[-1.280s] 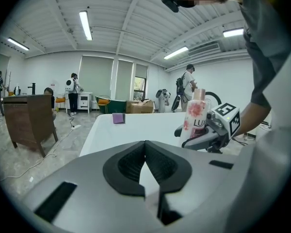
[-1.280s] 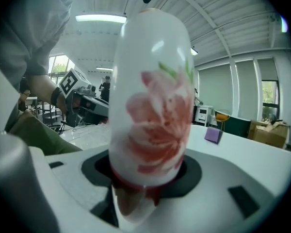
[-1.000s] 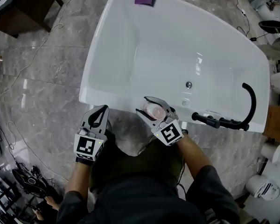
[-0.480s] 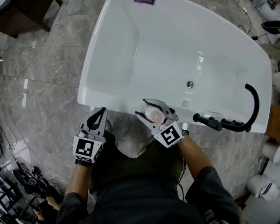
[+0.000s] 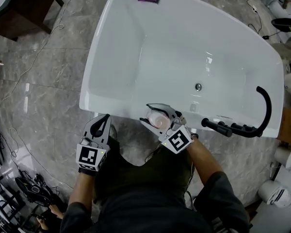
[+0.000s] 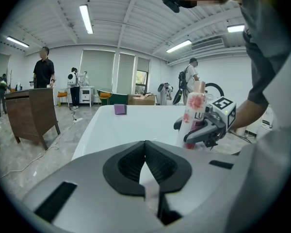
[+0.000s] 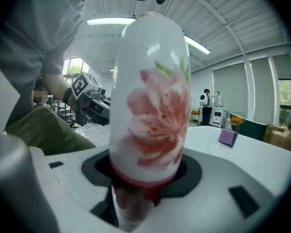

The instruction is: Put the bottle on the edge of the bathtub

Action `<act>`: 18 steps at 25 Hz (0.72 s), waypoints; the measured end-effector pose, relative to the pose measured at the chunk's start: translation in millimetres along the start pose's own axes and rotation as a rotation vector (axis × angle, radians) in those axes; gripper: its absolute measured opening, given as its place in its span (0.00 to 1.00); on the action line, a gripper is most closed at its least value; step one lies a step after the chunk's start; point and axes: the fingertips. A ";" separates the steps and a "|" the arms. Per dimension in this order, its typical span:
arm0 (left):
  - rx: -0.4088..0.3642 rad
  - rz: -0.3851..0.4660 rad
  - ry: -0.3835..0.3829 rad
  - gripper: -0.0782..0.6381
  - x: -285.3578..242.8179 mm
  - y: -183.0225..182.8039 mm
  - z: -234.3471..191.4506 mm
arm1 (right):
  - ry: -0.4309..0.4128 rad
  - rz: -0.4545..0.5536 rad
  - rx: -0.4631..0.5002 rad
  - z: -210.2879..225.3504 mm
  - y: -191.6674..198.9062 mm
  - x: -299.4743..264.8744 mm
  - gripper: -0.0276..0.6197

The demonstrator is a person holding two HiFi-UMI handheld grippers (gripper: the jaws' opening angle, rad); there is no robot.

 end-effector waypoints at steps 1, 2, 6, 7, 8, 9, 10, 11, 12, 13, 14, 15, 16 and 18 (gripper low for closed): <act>0.000 -0.002 -0.001 0.11 0.3 1.0 -0.4 | -0.003 0.000 0.003 -0.2 0.0 -0.2 0.39; 0.000 -0.004 -0.003 0.11 0.5 1.7 -0.9 | -0.005 -0.002 0.006 -0.2 0.2 -0.4 0.39; 0.004 -0.010 -0.007 0.11 2.0 0.9 -1.6 | 0.007 -0.016 0.003 2.0 1.4 1.1 0.43; 0.005 -0.011 -0.008 0.11 2.8 -1.1 -1.4 | 0.011 -0.022 0.002 2.9 0.5 2.8 0.45; 0.007 -0.012 -0.007 0.11 4.1 -3.8 -0.7 | 0.015 -0.029 0.001 3.4 -1.0 5.4 0.45; 0.010 -0.012 -0.007 0.11 5.8 -6.8 0.6 | 0.019 -0.035 -0.002 3.5 -3.0 9.0 0.45; 0.010 -0.012 -0.005 0.11 7.9 -10.2 2.4 | 0.026 -0.040 -0.007 3.7 -5.0 13.1 0.45; 0.008 -0.011 -0.001 0.11 9.8 -13.9 4.2 | 0.035 -0.044 -0.013 4.3 -7.0 17.6 0.46; 0.004 -0.011 0.003 0.11 11.6 -18.0 6.0 | 0.046 -0.048 -0.020 5.3 -9.1 22.0 0.46; 0.001 -0.011 0.007 0.11 13.3 -22.6 7.7 | 0.059 -0.052 -0.028 6.5 -11.6 26.6 0.46; -0.002 -0.013 0.011 0.11 15.0 -27.8 9.7 | 0.073 -0.055 -0.037 7.8 -14.7 31.5 0.46; -0.002 -0.014 0.015 0.11 16.7 -33.4 12.0 | 0.088 -0.058 -0.048 9.1 -18.4 37.0 0.46; 0.000 -0.016 0.020 0.11 18.4 -39.6 14.6 | 0.105 -0.063 -0.059 10.6 -22.4 43.0 0.46; 0.003 -0.018 0.032 0.11 21.4 -53.2 20.4 | 0.137 -0.078 -0.082 13.9 -30.6 56.0 0.46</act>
Point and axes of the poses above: the fingertips, and each gripper's own axes: x backward along the fingers, z to its right, y out of its underside, and after that the axes turned 7 degrees about x, right-handed
